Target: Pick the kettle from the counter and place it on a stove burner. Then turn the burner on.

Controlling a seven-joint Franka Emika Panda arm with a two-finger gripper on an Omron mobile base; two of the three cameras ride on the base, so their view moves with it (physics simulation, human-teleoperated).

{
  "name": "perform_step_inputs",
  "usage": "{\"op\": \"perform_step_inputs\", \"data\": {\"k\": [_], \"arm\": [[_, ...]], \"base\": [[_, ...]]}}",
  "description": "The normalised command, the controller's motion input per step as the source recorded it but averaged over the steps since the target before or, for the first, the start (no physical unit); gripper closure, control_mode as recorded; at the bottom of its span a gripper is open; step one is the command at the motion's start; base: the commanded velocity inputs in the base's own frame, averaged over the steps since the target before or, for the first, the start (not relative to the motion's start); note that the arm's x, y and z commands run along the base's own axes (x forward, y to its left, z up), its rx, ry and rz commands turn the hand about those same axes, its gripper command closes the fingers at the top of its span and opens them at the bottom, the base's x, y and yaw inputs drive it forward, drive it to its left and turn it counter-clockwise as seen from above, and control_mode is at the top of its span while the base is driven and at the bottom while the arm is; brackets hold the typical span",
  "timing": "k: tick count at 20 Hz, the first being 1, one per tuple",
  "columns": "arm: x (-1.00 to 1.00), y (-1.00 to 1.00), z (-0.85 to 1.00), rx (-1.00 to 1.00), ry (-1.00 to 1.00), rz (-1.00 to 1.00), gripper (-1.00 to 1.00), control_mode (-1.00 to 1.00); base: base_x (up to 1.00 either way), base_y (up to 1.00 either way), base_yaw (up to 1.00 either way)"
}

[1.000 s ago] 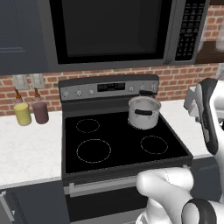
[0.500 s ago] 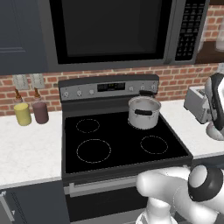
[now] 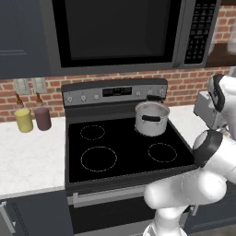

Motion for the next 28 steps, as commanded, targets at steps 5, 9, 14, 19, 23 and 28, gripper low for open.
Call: {"op": "perform_step_inputs", "data": {"k": [5, 9, 14, 19, 23, 28], "arm": [[0.38, -0.56, -0.38, 0.0, 0.01, 0.0, -1.0, -1.0], [0.05, -0.42, -0.2, 0.0, 0.06, 0.0, -1.0, -1.0], [0.0, -0.27, -0.28, 0.0, 0.15, 0.0, -1.0, -1.0], [0.0, -0.19, -0.23, -0.04, 0.18, 0.0, -1.0, -1.0], [0.0, -0.44, -0.06, 0.0, 0.01, -0.02, -1.0, -1.0], [0.05, -0.54, -0.16, 0.0, 0.0, -0.07, -1.0, -1.0]], "base": [[0.0, 0.0, 0.0], [0.0, 0.0, 0.0], [0.0, 0.0, 0.0], [0.0, 0.0, 0.0], [0.0, 0.0, 0.0], [0.0, 0.0, 0.0]]}}
